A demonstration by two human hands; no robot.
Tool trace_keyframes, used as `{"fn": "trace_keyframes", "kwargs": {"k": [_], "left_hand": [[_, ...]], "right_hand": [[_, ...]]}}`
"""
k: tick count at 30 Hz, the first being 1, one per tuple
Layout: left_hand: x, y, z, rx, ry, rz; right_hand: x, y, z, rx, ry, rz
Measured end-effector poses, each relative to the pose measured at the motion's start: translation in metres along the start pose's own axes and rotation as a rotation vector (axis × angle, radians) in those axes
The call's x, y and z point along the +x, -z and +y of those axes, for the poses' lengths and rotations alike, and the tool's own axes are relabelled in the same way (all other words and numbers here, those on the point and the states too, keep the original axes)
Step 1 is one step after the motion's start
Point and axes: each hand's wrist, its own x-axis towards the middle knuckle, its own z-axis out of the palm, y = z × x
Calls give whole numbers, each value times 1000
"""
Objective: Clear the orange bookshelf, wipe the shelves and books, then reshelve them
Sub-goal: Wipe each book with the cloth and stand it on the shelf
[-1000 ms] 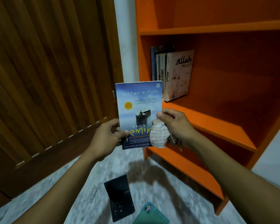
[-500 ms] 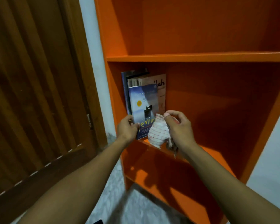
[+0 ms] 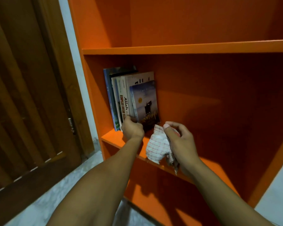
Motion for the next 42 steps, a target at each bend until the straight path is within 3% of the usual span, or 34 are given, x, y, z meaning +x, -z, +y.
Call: {"fn": "trace_keyframes", "kwargs": {"k": [5, 13, 20, 25, 31, 35, 42], "left_hand": [[2, -5, -3, 36, -4, 66], [-6, 26, -6, 182, -112, -36], [-41, 102, -22, 271, -324, -61], [-97, 171, -89, 287, -347, -110], [-189, 231, -237, 416, 5, -246], [-239, 239, -324, 553, 278, -456], [-306, 215, -408, 721, 568, -706]], "right_hand": [[2, 5, 8, 11, -37, -8], [-11, 0, -1, 34, -45, -33], [-44, -15, -9, 47, -75, -114], [-90, -39, -2, 37, -142, -271], [-145, -69, 33, -92, -238, -441], [-172, -77, 63, -210, -322, -576], [-180, -78, 84, -300, -346, -636]]}}
